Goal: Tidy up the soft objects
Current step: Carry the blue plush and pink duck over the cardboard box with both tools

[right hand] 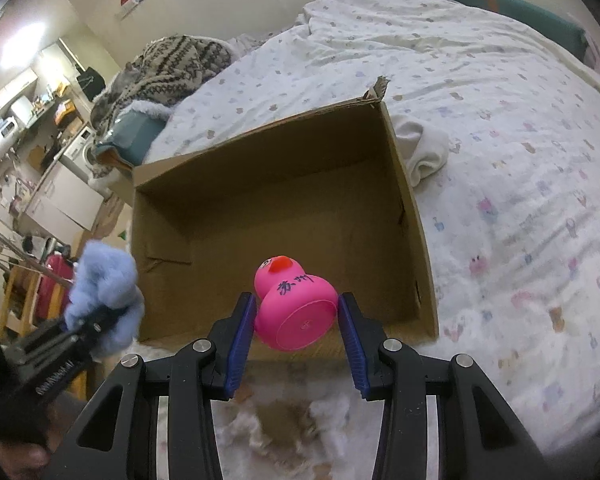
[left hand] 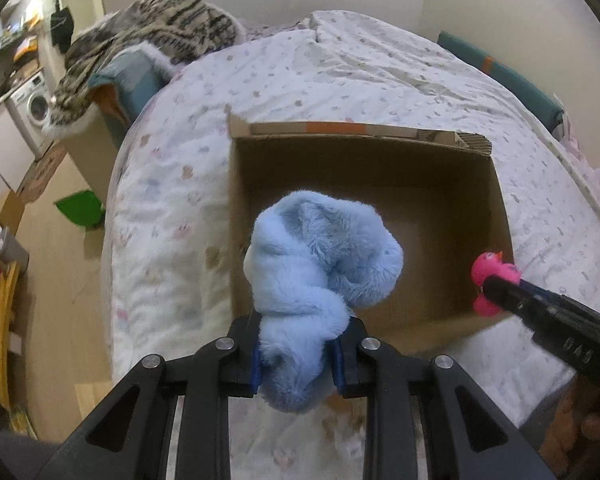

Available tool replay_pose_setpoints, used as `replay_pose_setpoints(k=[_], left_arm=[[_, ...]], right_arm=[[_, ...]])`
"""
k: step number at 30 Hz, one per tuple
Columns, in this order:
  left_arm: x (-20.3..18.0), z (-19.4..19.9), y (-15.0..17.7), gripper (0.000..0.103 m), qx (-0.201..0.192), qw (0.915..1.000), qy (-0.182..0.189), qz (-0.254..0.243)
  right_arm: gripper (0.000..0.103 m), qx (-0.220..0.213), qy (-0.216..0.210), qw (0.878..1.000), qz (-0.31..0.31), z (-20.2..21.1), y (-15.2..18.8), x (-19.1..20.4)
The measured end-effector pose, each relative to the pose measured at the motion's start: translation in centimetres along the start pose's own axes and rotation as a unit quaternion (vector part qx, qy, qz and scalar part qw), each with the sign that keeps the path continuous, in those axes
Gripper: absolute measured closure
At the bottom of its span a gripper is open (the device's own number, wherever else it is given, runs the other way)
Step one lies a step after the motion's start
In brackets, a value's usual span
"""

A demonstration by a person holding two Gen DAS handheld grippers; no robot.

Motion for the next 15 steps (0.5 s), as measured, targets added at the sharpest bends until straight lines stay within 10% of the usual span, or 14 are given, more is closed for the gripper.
replay_pose_setpoints(k=[15], left_arm=[[-0.5, -5.7, 4.0, 0.079, 0.039, 0.9992, -0.005, -0.005]], right_arm=[[0.059, 0.044, 0.029, 0.998, 0.019, -3.9, 3.0, -1.1]])
Point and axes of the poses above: each gripper's, at about its wrist camera, not at the fingertips, and z roughly against the way its jaws point, x to its left, y to its underside, the point moved 6 cm from there along -z, roughly the way its jaws point, and after that the axes turned 15 degrees about -x, right-handed, at the moved point
